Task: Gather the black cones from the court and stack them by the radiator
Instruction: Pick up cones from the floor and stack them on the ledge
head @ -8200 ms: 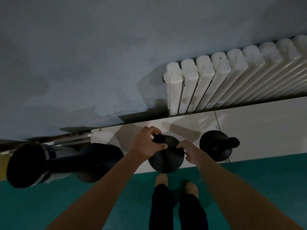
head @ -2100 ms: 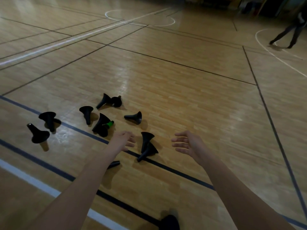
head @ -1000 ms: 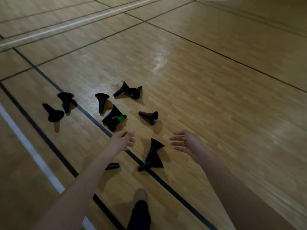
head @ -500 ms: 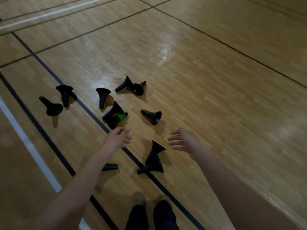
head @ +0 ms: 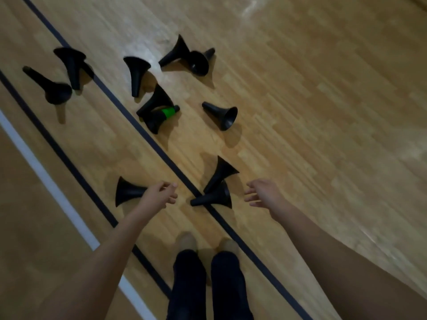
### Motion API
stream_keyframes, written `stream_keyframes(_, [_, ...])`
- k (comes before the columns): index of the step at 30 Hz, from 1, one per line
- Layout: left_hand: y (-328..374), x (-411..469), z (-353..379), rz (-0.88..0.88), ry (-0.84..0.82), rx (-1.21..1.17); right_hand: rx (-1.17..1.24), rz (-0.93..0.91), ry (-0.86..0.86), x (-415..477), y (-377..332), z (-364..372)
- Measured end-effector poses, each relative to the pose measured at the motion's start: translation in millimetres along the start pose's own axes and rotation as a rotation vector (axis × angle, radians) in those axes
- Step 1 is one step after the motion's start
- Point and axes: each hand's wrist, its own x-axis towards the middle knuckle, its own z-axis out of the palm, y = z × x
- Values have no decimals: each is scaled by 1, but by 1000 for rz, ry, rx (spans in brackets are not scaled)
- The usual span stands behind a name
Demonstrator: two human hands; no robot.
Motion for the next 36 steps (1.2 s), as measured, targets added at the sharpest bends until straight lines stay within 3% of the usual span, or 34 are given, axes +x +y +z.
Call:
stream_keyframes(17, [-172,209,94,-165,41,45,-155,-16,-13,208,101,98])
stream_keyframes(27, [-275,347,177,-346,-75,-15,-113,24,-80,336,189,149])
stream_keyframes(36, [-295,369,199,-393,-71,-395,-54,-84,-60,340,214,158])
